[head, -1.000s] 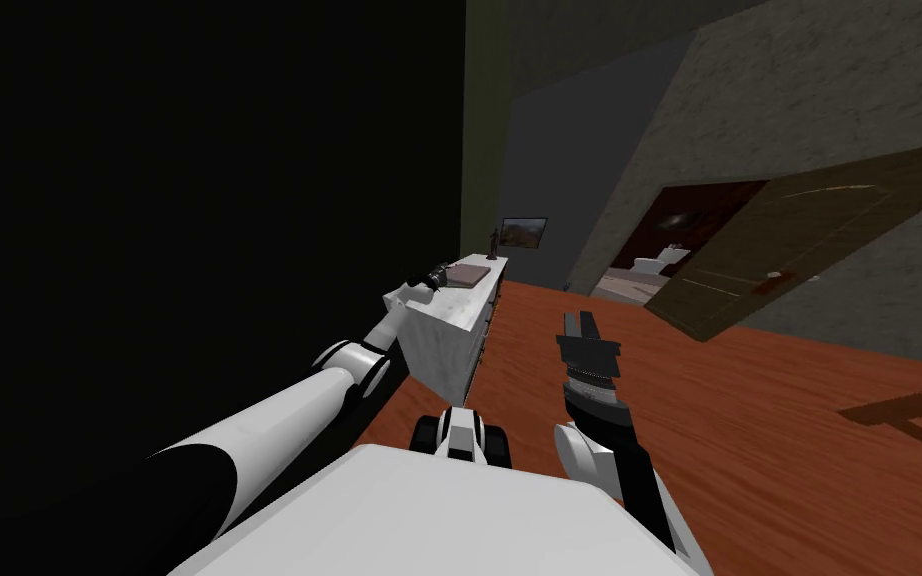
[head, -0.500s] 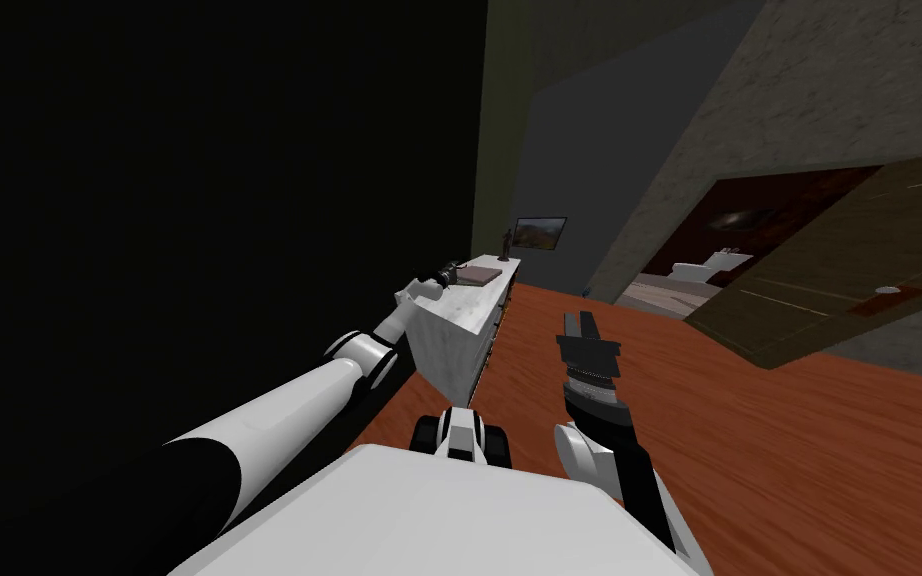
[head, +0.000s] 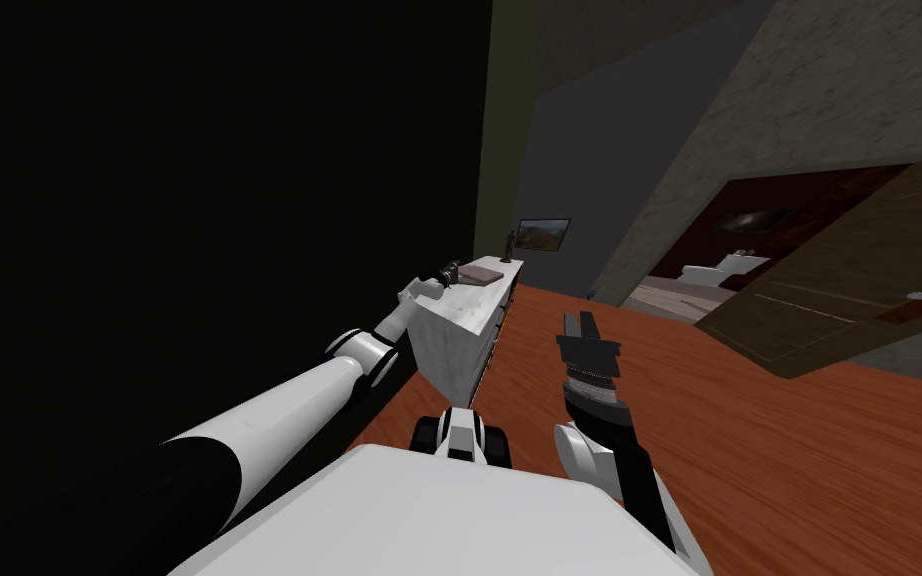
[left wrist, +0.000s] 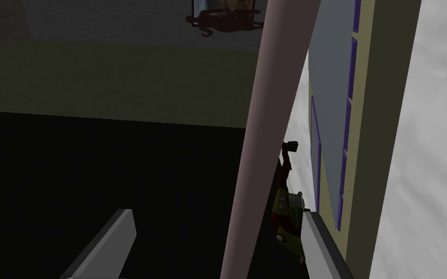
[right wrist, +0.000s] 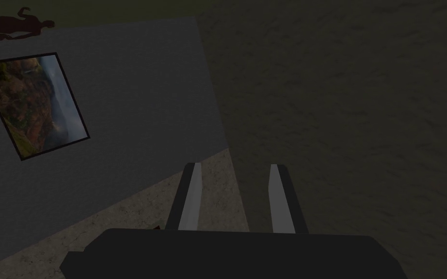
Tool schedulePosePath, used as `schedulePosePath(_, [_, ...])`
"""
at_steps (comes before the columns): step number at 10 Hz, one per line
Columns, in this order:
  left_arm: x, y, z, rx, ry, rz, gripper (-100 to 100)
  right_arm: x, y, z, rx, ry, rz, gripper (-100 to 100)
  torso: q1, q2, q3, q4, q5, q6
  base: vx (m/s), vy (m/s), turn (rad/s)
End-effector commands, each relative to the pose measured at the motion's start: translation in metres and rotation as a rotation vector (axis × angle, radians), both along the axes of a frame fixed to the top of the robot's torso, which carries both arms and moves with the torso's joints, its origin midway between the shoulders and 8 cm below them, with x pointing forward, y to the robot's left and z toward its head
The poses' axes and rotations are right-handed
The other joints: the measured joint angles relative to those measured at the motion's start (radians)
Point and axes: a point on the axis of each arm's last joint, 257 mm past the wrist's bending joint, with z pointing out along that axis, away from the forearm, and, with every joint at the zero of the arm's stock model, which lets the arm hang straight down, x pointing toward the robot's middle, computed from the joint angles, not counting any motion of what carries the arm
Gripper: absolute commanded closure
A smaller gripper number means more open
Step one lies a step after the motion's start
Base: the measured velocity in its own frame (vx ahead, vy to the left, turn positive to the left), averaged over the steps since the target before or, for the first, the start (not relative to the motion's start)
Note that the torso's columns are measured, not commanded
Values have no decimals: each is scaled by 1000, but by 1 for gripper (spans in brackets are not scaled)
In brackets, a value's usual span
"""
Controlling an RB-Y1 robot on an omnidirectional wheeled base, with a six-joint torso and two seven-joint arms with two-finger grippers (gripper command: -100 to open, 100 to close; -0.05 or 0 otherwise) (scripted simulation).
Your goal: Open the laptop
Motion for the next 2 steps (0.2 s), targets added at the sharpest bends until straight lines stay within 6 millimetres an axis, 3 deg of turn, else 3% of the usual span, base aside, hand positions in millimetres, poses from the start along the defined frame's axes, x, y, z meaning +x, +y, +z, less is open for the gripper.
schedulePosePath(1, [0, 0, 0, 0, 0, 0, 0, 0, 0, 0, 0, 0, 0, 0, 0, 0, 0, 0, 0, 0, 0, 0, 0])
schedulePosePath(2, [0, 0, 0, 0, 0, 0, 0, 0, 0, 0, 0, 0, 0, 0, 0, 0, 0, 0, 0, 0, 0, 0, 0])
